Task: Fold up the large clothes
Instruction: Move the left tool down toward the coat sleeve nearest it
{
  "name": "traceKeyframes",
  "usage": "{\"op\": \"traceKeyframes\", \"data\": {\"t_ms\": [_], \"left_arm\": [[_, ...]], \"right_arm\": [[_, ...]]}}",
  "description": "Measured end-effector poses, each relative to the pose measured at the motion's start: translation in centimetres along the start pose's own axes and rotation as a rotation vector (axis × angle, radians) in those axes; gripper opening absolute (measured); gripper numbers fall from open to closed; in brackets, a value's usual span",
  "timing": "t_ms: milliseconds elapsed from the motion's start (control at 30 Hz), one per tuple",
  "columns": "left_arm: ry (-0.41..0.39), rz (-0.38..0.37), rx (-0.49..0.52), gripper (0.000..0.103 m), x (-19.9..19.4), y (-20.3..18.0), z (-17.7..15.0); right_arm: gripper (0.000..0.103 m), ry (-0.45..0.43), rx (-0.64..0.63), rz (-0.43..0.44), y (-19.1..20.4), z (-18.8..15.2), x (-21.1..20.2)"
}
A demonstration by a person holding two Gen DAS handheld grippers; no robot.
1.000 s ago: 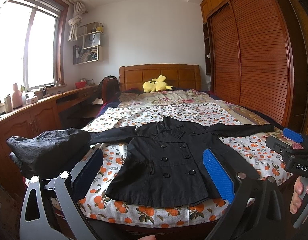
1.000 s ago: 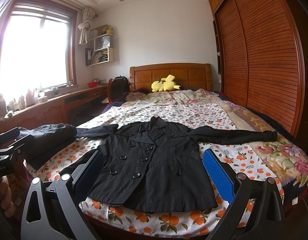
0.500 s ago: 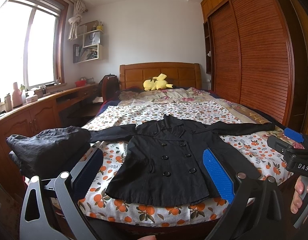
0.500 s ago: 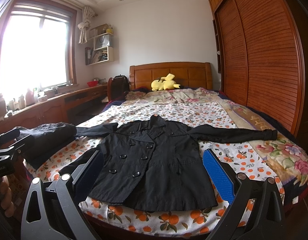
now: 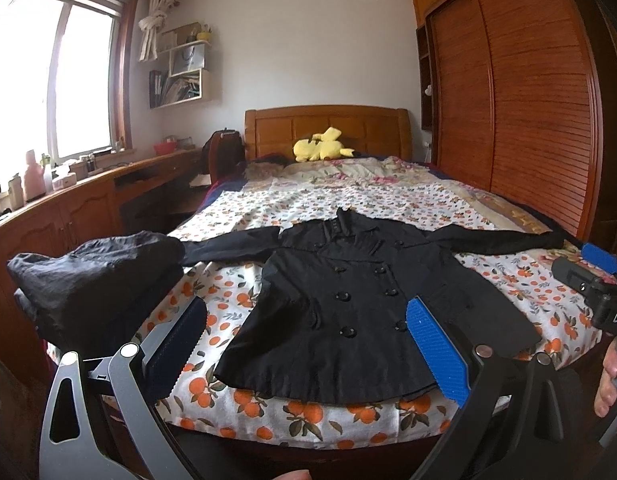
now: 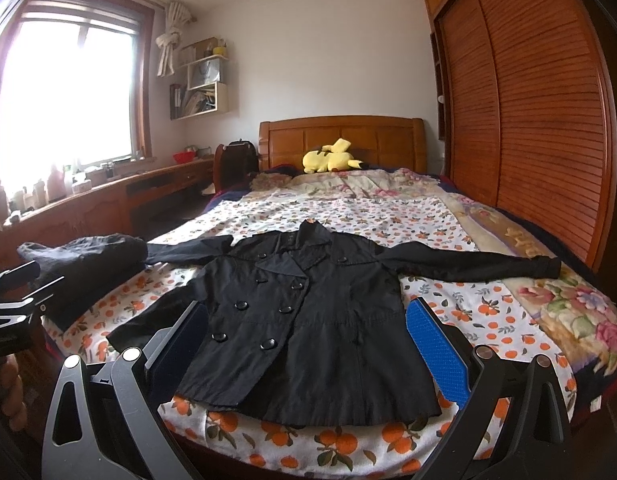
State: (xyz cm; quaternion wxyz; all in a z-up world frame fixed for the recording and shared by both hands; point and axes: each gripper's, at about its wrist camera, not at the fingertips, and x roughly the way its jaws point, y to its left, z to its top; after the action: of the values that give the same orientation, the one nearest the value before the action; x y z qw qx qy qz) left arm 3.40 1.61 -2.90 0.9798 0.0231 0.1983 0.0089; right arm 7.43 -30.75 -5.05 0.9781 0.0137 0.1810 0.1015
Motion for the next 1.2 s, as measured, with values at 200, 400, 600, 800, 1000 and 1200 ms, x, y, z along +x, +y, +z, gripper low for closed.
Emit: {"op": "traceKeyframes", "data": {"t_ms": [200, 400, 600, 800, 1000, 1200], "left_arm": [[0.026, 0.018, -0.001, 0.101, 2.2, 1.2, -0.5], [0.063, 0.04, 0.0, 0.101, 4.7, 2.5, -1.1], [0.112, 0.061, 0.0, 0.101, 8.3, 3.8, -2.0], [0.149, 0.074, 0.003, 0.101, 11.3, 4.5, -2.6], [0.186, 0.069, -0.023, 0.101, 14.3, 5.9, -2.3], [0.203, 0.057, -0.038, 0.101, 17.5, 7.4, -0.9]], "right_arm": [[0.096, 0.013, -0.01, 0.014, 0.2, 0.2, 2.1], [0.096, 0.014, -0.033, 0.04, 0.9, 0.1, 4.5], [0.096, 0.033, -0.054, 0.079, 1.6, -0.3, 8.0], [0.096, 0.027, -0.074, 0.112, 2.1, 0.1, 11.1], [0.096, 0.028, -0.096, 0.168, 3.0, 1.6, 14.5], [0.096, 0.026, -0.131, 0.223, 4.7, 3.9, 19.6]]}}
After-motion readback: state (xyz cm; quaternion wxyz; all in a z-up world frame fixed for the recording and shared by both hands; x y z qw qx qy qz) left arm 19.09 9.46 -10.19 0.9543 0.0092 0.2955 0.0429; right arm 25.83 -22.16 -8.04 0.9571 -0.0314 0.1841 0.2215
